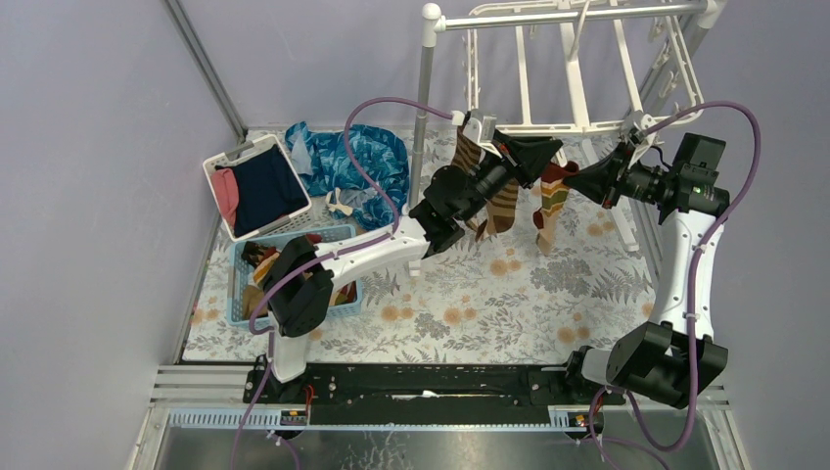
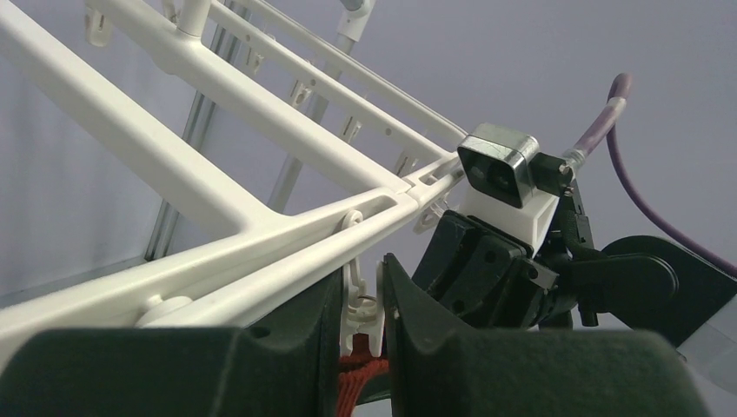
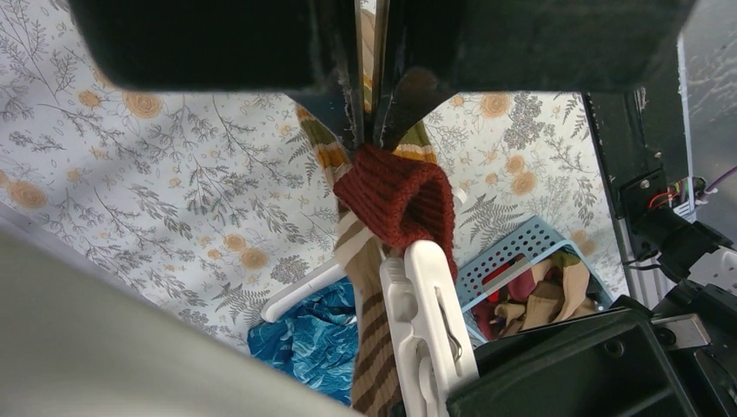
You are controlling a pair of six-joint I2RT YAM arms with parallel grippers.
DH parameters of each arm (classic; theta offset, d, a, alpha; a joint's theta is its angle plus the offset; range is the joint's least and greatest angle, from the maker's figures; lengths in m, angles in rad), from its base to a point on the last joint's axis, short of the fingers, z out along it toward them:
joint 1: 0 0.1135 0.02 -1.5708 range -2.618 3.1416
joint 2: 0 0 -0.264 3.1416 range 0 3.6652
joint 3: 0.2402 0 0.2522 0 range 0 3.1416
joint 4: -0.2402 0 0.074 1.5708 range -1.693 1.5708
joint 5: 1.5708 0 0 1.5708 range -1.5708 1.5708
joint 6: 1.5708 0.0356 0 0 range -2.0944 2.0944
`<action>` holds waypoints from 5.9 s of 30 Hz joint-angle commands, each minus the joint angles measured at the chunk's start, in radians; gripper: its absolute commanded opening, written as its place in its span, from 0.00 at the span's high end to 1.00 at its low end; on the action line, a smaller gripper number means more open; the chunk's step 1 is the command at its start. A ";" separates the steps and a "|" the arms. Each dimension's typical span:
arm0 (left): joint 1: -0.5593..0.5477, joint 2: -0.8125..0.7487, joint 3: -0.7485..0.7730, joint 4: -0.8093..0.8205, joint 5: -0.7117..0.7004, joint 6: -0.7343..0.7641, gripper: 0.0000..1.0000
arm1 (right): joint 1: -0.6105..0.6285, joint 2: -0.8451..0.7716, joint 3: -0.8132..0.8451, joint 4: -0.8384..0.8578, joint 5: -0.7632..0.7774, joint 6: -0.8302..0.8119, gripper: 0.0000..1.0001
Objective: Clip the socks to the hanger
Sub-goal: Clamp the sock onto the hanger.
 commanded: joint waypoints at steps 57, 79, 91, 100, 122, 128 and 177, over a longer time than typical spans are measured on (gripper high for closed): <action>0.038 0.044 -0.021 0.234 0.243 0.014 0.87 | 0.042 0.000 -0.058 0.028 0.001 0.168 0.93; 0.041 0.062 -0.009 0.226 0.292 0.037 0.87 | 0.049 -0.060 -0.077 0.220 0.023 0.388 0.93; 0.046 0.064 0.001 0.208 0.287 0.061 0.87 | 0.049 -0.070 -0.014 -0.045 0.026 0.111 0.93; 0.054 0.065 -0.003 0.207 0.306 0.064 0.87 | 0.049 -0.073 0.021 -0.103 0.035 0.071 0.93; 0.062 0.062 -0.012 0.191 0.356 0.060 0.87 | 0.049 -0.066 0.077 -0.027 0.048 0.182 0.93; 0.062 0.061 -0.009 0.184 0.356 0.056 0.86 | 0.048 -0.071 0.061 -0.007 0.060 0.193 0.92; 0.102 -1.144 -0.930 -0.769 -0.017 0.151 0.01 | 0.000 -0.328 -0.487 -0.410 0.062 -0.617 0.00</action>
